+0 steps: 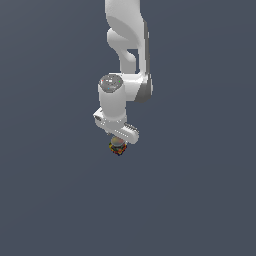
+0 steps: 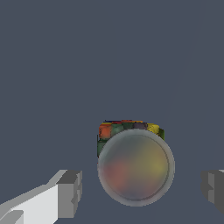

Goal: Pick up the object and move it to a goal position.

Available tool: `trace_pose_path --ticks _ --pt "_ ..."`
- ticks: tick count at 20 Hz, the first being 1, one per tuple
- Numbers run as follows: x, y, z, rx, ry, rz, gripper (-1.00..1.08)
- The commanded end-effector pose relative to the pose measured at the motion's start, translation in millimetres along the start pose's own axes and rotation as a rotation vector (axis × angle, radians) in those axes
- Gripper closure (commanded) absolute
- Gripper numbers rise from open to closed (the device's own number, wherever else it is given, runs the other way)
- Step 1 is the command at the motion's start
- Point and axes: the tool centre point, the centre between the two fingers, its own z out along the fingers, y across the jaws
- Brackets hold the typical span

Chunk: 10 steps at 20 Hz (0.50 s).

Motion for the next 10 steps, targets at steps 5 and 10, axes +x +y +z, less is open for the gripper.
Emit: trace_pose_path --ticks 5,10 --pt "-0.1 0.2 5.5 0.000 0.000 0.001 -0.92" --pt "-0.8 0.8 27.1 0.000 0.000 0.003 -0.92"
